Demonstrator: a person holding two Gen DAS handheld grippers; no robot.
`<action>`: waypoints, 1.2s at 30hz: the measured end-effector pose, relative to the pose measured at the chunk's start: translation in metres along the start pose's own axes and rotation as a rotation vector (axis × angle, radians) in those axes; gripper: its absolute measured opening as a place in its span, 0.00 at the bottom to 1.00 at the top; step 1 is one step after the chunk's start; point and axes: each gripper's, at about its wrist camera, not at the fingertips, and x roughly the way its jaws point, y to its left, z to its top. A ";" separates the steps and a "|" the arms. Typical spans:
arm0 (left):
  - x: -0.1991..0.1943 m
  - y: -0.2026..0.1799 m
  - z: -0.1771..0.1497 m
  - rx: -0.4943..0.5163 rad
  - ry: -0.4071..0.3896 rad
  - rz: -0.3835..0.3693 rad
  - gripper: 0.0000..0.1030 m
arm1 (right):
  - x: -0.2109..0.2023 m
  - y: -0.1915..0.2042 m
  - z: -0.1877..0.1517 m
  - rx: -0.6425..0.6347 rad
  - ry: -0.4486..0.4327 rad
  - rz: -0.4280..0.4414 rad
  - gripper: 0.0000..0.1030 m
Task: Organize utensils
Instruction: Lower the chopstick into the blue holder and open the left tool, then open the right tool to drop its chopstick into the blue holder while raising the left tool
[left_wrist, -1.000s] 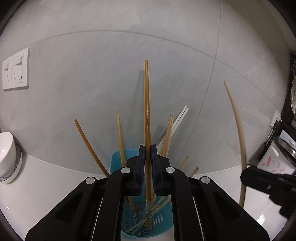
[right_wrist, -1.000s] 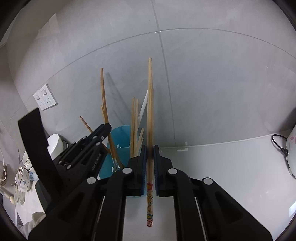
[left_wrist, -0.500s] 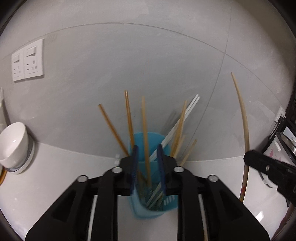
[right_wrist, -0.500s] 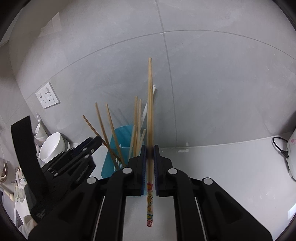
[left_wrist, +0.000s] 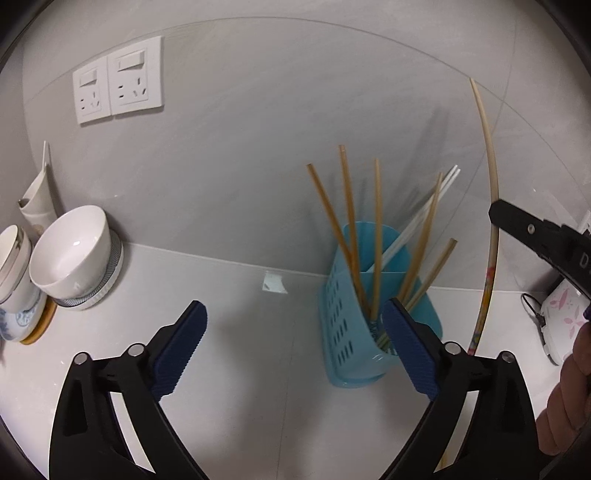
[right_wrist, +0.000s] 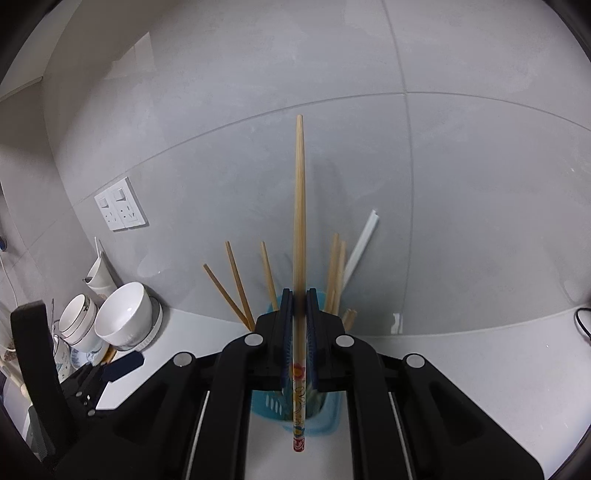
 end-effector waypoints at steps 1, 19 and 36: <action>0.000 0.002 -0.003 -0.001 0.000 0.004 0.94 | 0.004 0.003 0.001 -0.004 -0.012 0.004 0.06; 0.014 0.023 -0.002 -0.015 0.032 0.044 0.94 | 0.057 0.011 -0.030 -0.028 -0.001 0.001 0.06; 0.004 0.012 -0.002 0.026 0.041 0.063 0.94 | 0.019 0.002 -0.034 -0.034 0.032 -0.056 0.52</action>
